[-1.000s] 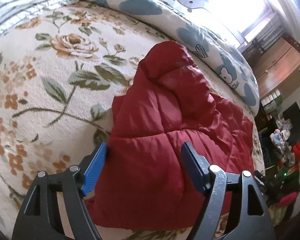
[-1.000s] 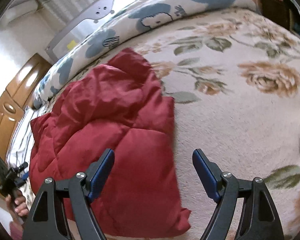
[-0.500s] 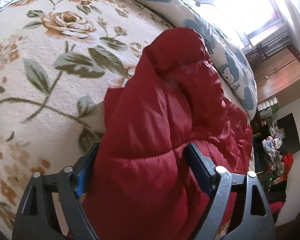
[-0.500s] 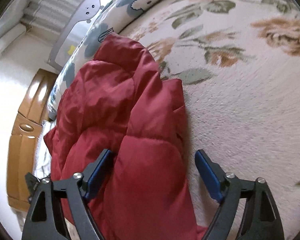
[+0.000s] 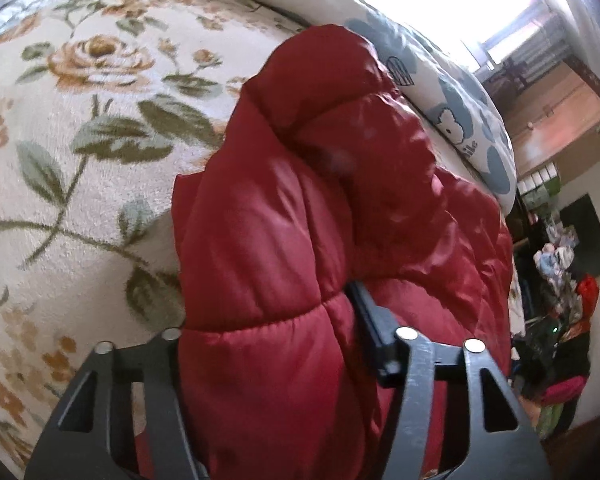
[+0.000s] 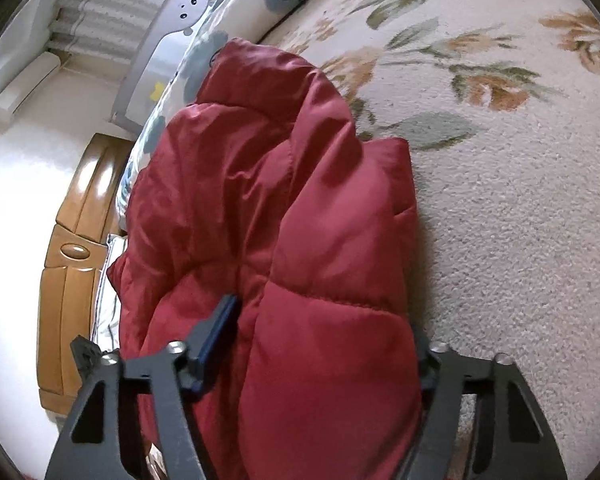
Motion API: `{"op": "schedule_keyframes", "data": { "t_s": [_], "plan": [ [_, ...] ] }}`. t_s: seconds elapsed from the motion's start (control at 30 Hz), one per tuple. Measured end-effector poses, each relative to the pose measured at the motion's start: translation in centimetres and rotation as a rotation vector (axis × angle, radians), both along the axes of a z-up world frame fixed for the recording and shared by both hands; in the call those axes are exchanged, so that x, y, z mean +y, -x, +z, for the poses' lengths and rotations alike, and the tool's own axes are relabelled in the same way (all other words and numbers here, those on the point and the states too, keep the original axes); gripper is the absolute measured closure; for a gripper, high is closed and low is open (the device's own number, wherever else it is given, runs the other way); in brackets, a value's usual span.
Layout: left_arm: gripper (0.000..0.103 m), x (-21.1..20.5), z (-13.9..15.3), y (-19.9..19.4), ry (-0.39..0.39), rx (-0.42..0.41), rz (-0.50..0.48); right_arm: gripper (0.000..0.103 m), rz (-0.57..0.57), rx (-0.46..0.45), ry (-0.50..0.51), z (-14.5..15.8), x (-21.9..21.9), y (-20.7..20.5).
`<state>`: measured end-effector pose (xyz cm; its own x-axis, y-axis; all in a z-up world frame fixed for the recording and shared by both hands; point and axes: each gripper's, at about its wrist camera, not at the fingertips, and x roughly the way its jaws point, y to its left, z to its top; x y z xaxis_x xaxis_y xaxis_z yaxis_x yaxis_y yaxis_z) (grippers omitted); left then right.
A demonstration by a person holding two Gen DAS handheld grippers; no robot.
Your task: Fold large clothes
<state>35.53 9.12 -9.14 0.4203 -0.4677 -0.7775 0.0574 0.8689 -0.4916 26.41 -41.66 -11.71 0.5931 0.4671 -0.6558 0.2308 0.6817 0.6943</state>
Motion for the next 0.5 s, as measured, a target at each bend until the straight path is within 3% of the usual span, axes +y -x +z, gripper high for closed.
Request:
{"op": "schedule_keyframes", "data": {
  "t_s": [0.17, 0.5],
  "plan": [
    [0.066, 0.2, 1.5, 1.0, -0.002, -0.03, -0.013, 0.064, 0.028, -0.019, 0.016, 1.5, 0.7, 0.6],
    [0.073, 1.3, 5.6, 4.6, 0.045, -0.089, -0.043, 0.071, 0.082, -0.054, 0.021, 5.1, 2.0, 3.8]
  ]
}}
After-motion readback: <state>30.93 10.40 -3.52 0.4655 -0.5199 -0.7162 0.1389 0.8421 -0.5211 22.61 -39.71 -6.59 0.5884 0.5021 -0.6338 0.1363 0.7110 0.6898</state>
